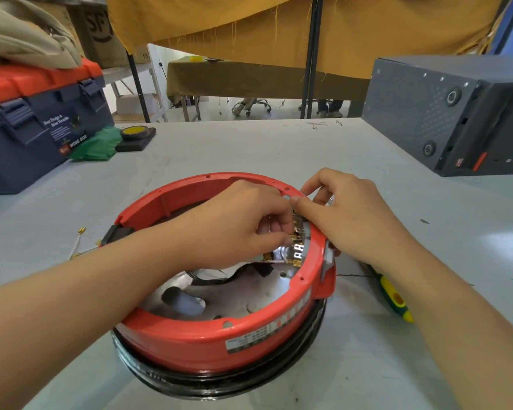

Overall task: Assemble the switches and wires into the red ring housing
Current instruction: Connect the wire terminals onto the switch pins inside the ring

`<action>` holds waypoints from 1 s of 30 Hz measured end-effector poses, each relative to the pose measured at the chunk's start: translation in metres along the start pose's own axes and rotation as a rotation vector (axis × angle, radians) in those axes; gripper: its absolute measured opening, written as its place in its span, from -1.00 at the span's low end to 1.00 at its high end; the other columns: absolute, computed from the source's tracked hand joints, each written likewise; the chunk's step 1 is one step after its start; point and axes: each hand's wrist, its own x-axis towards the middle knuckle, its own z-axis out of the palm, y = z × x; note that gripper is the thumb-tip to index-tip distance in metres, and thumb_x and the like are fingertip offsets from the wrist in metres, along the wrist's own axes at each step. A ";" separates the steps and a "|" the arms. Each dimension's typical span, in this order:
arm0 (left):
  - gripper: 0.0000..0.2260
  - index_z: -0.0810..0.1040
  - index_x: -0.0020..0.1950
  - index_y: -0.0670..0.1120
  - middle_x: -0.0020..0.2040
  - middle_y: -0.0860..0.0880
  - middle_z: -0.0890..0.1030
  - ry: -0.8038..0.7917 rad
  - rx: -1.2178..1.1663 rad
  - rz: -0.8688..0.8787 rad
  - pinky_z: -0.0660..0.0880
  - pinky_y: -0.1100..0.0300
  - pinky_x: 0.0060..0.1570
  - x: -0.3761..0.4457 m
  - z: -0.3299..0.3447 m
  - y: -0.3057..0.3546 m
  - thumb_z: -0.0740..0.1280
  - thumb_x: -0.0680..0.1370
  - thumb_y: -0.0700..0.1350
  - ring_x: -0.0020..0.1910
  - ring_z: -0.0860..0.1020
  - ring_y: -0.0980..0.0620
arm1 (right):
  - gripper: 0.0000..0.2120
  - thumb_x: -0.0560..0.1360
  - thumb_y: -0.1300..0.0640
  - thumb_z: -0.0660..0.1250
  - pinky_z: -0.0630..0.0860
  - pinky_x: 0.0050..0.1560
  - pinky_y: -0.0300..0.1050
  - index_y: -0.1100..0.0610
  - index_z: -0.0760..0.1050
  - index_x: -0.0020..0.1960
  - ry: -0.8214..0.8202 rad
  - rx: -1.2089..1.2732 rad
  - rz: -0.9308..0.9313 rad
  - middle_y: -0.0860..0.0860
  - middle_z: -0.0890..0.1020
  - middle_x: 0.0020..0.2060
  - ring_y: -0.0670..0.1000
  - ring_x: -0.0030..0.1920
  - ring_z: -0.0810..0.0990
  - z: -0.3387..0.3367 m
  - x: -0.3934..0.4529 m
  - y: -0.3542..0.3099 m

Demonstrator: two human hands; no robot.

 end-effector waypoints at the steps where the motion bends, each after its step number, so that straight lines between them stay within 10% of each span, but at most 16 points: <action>1: -0.98 0.59 -0.16 -0.11 -0.24 0.02 0.55 -0.004 -0.008 0.002 0.36 0.41 -0.24 0.000 0.000 0.000 0.39 0.47 -0.19 -0.27 0.48 0.13 | -0.81 0.45 -0.08 0.34 0.42 -0.53 -0.36 0.03 0.52 -0.05 -0.001 0.002 -0.002 -0.07 0.56 -0.34 -0.23 -0.35 0.54 0.000 0.000 0.000; 30: -0.99 0.65 -0.17 -0.12 -0.28 0.13 0.54 0.032 -0.100 0.022 0.43 0.33 -0.19 0.002 0.001 -0.003 0.44 0.45 -0.20 -0.25 0.51 0.16 | -0.80 0.46 -0.08 0.34 0.40 -0.46 -0.34 0.03 0.52 -0.05 0.015 -0.022 -0.008 -0.07 0.56 -0.35 -0.14 -0.41 0.51 0.001 -0.001 -0.003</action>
